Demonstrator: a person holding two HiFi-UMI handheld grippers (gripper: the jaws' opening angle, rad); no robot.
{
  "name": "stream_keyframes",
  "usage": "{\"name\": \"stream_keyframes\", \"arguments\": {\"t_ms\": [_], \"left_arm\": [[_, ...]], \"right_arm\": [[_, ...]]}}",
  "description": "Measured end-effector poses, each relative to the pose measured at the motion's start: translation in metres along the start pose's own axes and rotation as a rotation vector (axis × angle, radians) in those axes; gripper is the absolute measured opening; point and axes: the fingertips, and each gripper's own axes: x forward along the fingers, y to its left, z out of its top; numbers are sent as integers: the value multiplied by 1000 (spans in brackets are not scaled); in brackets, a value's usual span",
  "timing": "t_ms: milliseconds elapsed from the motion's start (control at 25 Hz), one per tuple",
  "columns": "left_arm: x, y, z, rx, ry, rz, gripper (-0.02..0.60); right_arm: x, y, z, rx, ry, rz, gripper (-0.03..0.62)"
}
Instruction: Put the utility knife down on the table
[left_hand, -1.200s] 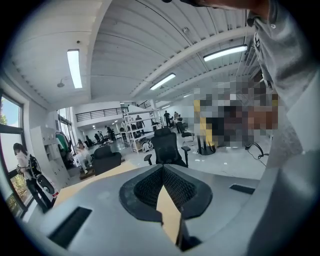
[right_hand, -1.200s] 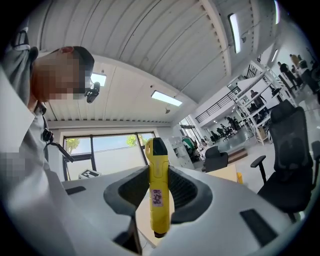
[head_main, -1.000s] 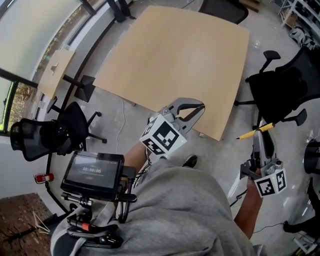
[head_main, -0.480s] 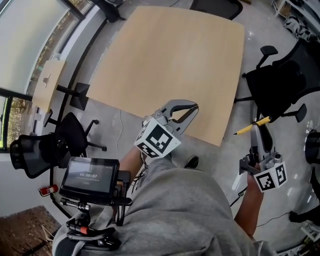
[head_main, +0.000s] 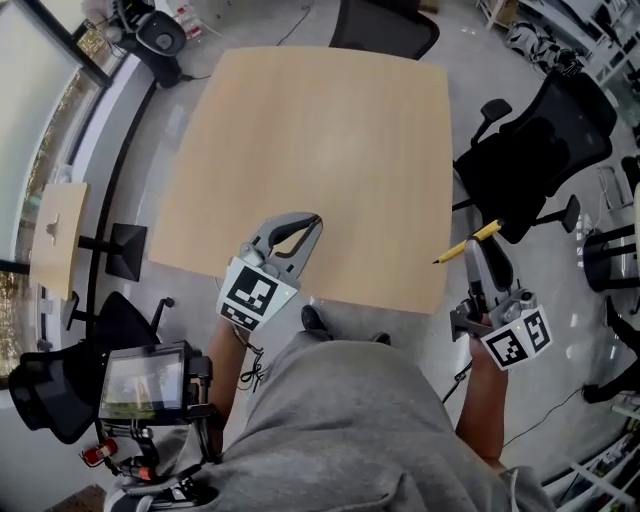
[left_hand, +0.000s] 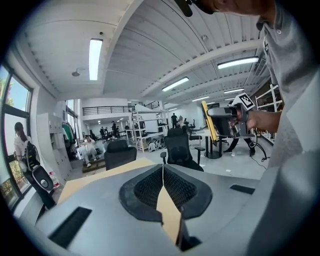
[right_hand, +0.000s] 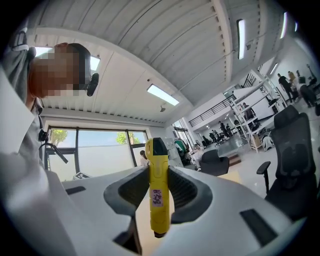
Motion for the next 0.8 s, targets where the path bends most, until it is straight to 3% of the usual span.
{"name": "stream_keyframes", "arguments": {"t_ms": [280, 800], "left_arm": [[-48, 81, -31, -26, -23, 15, 6], [-47, 105, -42, -67, -16, 56, 6]], "right_arm": [[81, 42, -19, -34, 6, -7, 118], [160, 41, -16, -79, 72, 100, 118]]}}
